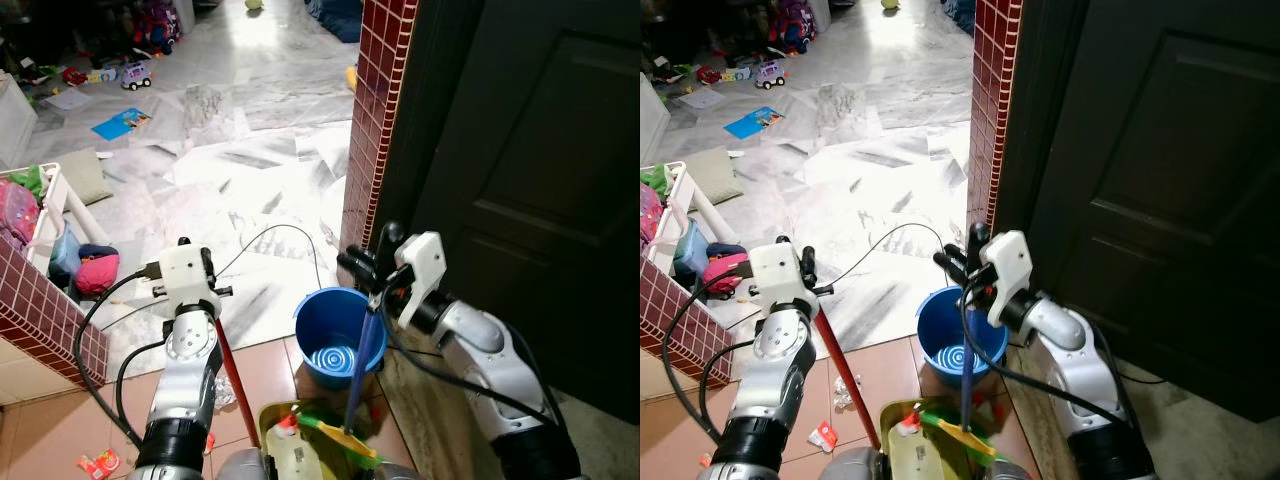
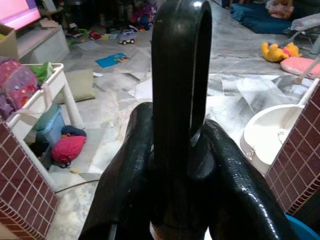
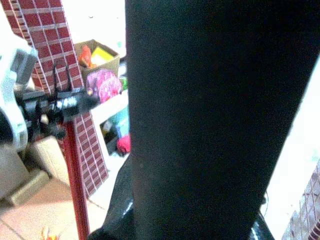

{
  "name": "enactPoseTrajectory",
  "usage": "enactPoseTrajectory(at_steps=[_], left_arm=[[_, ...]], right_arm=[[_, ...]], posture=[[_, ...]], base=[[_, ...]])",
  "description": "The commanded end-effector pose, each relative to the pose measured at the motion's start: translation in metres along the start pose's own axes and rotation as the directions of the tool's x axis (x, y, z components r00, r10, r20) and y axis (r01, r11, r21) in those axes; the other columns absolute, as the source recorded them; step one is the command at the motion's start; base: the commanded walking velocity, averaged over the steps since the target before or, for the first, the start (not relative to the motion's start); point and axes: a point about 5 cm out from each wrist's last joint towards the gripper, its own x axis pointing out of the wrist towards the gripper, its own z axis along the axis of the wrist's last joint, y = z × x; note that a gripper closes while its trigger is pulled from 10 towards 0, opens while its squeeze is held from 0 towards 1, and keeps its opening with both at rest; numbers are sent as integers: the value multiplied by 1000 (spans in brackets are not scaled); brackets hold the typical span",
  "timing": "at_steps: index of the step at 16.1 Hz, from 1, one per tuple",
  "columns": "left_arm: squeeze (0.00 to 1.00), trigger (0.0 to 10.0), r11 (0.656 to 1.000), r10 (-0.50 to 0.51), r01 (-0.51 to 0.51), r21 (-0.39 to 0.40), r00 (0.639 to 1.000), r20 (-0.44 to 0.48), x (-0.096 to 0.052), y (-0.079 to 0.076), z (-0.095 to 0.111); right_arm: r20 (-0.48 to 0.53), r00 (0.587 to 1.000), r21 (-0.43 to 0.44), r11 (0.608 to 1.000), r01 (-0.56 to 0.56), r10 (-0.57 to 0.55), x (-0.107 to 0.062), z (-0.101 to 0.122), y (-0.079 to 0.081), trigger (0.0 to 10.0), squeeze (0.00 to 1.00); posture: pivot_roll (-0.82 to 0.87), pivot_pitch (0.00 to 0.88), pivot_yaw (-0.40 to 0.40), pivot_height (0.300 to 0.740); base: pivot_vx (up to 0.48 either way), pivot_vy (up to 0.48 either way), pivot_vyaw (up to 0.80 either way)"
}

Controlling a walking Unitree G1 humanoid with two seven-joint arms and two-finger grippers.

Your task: Sweep floor

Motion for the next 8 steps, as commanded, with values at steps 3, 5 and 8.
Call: enactPoseTrajectory(at_steps=[3,5,8], left_arm=[[0,10000,996,39,-38,85,999,-4,-4,17,-5],[0,10000,998,18,-17,61,1000,-14,-5,13,-6],[0,10000,996,-23,24,85,1000,-20,-4,7,-5]], right_arm=[[53,999,4,1000,5,-5,2,14,-3,10000,0],[83,994,31,997,67,-69,2,19,-13,10000,0],[160,974,157,978,135,-160,1,35,-28,10000,0]], posture=[[-59,0,27,740],[-57,0,25,740],[-55,0,27,740]], base=[[0,0,0],[0,0,0],[0,0,0]])
